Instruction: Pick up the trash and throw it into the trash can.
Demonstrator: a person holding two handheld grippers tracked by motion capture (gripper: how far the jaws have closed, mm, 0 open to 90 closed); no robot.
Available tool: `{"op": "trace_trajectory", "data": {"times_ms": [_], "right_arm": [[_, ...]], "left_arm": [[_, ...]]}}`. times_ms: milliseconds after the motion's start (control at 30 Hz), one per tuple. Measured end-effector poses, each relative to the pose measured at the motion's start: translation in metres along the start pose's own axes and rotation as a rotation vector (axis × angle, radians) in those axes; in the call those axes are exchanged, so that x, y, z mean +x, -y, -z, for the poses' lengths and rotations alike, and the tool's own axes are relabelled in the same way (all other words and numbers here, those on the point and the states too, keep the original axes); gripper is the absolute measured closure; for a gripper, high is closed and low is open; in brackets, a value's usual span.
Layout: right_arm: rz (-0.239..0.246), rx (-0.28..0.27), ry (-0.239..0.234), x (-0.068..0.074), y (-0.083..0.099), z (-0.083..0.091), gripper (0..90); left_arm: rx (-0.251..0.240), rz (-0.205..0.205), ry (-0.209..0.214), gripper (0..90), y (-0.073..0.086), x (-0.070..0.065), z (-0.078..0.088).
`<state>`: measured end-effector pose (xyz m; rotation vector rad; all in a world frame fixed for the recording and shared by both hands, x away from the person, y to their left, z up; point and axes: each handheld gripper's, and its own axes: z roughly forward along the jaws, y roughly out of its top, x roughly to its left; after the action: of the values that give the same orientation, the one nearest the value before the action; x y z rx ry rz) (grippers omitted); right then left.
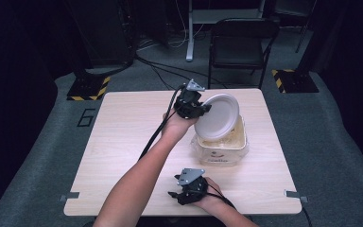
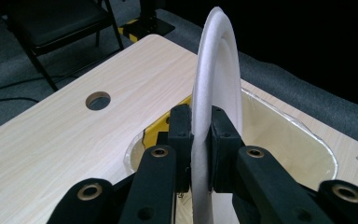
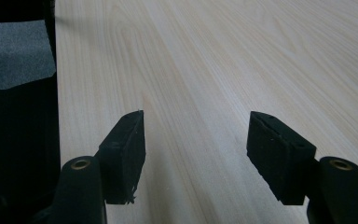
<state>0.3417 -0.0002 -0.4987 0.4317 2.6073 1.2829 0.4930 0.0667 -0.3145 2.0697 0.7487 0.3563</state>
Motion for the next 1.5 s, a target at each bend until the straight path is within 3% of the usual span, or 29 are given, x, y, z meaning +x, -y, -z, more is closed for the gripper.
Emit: {"op": "trace_trajectory", "data": {"times_ms": [267, 433, 800, 1067, 1233, 1500], "right_arm": [[0.004, 0.006, -0.004, 0.0, 0.0, 0.0, 36.1], [0.012, 0.008, -0.009, 0.001, 0.0, 0.0, 36.1], [0.018, 0.008, -0.012, 0.001, 0.001, -0.001, 36.1], [0.021, 0.008, -0.008, 0.0, 0.001, -0.002, 36.1], [0.012, 0.007, -0.015, 0.001, 0.001, -0.002, 36.1], [0.004, 0.012, -0.021, 0.003, 0.001, -0.004, 36.0]], "left_arm": [[0.027, -0.005, 0.001, 81.6, 0.002, -0.007, -0.017], [0.052, -0.028, 0.002, 81.5, 0.006, -0.012, -0.024], [0.073, -0.034, -0.002, 81.2, 0.015, -0.012, -0.033], [0.113, -0.045, 0.016, 80.0, 0.025, -0.014, -0.043], [0.115, -0.04, 0.034, 77.1, 0.029, -0.014, -0.044], [0.109, -0.024, 0.063, 64.5, 0.033, -0.011, -0.045]]}}
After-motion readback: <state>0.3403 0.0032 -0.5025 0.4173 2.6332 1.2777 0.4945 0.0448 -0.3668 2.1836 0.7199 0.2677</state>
